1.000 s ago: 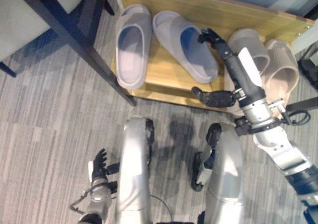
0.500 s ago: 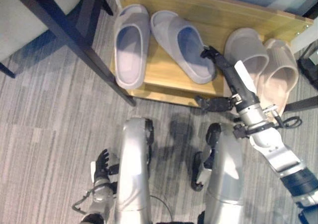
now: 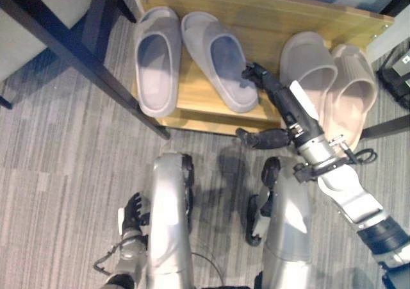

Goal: Arrange the slippers neatly on the shoe rack.

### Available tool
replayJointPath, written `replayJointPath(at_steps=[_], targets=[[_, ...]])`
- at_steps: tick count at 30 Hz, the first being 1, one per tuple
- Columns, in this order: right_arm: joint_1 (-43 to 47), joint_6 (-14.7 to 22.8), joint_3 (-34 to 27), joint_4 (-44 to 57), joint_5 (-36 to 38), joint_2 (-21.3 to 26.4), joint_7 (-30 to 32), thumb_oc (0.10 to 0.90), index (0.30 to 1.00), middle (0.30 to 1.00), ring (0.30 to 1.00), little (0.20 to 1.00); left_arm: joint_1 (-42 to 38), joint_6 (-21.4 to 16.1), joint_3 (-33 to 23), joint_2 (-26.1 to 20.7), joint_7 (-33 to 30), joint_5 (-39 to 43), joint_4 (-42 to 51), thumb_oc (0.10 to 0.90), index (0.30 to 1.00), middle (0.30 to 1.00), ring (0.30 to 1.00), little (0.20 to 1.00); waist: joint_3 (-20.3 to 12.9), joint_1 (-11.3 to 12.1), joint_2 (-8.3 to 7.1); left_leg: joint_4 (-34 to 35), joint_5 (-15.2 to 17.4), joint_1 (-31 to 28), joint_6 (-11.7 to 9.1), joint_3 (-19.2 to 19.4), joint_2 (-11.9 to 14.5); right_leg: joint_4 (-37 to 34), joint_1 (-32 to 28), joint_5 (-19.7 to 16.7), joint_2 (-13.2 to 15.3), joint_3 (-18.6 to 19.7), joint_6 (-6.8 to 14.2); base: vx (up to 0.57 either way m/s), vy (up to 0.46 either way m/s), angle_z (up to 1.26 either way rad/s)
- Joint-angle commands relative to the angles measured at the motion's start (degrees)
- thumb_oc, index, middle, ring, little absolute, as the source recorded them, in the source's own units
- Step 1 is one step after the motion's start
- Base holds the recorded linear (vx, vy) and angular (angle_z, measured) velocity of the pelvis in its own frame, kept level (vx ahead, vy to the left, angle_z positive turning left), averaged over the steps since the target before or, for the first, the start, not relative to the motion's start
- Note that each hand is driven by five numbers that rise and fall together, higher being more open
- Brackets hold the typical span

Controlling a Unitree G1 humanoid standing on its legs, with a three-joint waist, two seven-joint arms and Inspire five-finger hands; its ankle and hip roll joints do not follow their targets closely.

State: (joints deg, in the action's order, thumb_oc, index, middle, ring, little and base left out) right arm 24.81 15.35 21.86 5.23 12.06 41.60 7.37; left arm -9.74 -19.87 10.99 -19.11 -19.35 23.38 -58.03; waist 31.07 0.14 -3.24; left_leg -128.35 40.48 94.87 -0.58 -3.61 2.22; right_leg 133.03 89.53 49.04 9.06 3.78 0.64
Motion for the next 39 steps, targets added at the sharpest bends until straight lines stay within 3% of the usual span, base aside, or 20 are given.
replayJointPath(at_steps=[1, 8, 20, 30, 34, 39], targets=[[3.9, 6.07, 1.06, 11.63, 2.65, -1.6, -2.88, 0.8, 0.9, 0.9, 0.9, 0.9, 0.59, -0.96, -0.24, 0.5, -0.71, -0.75, -2.95, 0.8, 0.9, 0.9, 0.9, 0.9, -1.28, 3.52, -1.54, -1.1, 2.74, -4.92, 0.31, -4.29, -1.28, 5.59, -6.63, -6.66, 1.84, 5.24, -1.16, 0.0, 0.0, 0.0], [5.83, 5.97, 4.65, 13.06, 3.43, -4.36, -3.6, 0.8, 0.9, 0.9, 0.9, 0.9, -0.2, -1.04, -0.28, 0.45, -1.14, -0.28, -4.25, 0.8, 0.9, 0.9, 0.9, 0.9, -1.28, 3.41, -1.57, -1.52, 2.7, -4.92, 0.31, -4.3, -1.14, 5.92, -6.51, -6.5, 1.69, 5.25, -1.26, 0.0, 0.0, 0.0], [18.58, 4.8, 12.94, 6.36, 6.5, -10.77, -2.91, 0.8, 0.9, 0.9, 0.9, 0.9, -1.21, -0.95, 0.36, -1.05, -2.19, 0.23, -4.33, 0.8, 0.9, 0.9, 0.9, 0.9, -1.28, 4.35, -0.56, -1.64, 2.38, -4.92, 0.29, -4.1, -1.02, 6.15, -6.39, -6.59, 1.57, 5.52, -1.34, 0.0, 0.0, 0.0], [17.81, 7.17, 9.73, 7.87, 1.16, -12.02, 2.18, 0.8, 0.9, 0.9, 0.9, 0.9, -0.89, -1.48, -1.39, -1.01, -3.19, 0.92, -5.77, 0.8, 0.9, 0.9, 0.9, 0.9, -1.28, 4.24, -0.01, -1.58, 2.13, -4.92, 0.38, -3.81, -1.24, 6.13, -6.65, -6.86, 1.51, 5.67, -1.25, 0.0, 0.0, 0.0], [13.5, 9.27, 5.85, 15.12, -3.63, -10.54, 3.97, 0.8, 0.9, 0.9, 0.9, 0.9, -0.17, -1.98, -2.28, -0.6, -3.71, -0.08, -5.21, 0.8, 0.9, 0.9, 0.9, 0.9, -1.28, 3.7, -0.01, -1.93, 1.87, -4.92, 0.36, -3.91, -1.45, 6.38, -6.92, -6.51, 1.43, 5.51, -1.18, 0.0, 0.0, 0.0], [11.36, 9.48, 5.01, 15.82, -5.06, -9.28, 4.39, 0.8, 0.9, 0.9, 0.9, 0.9, -0.16, -2.15, -1.99, -0.77, -4.19, -1.32, -4.72, 0.8, 0.9, 0.9, 0.9, 0.9, -1.28, 3.59, 0.0, -1.96, 1.6, -4.92, 0.21, -4.2, -1.69, 6.36, -7.09, -6.59, 1.4, 5.43, -1.21, 0.0, 0.0, 0.0]])
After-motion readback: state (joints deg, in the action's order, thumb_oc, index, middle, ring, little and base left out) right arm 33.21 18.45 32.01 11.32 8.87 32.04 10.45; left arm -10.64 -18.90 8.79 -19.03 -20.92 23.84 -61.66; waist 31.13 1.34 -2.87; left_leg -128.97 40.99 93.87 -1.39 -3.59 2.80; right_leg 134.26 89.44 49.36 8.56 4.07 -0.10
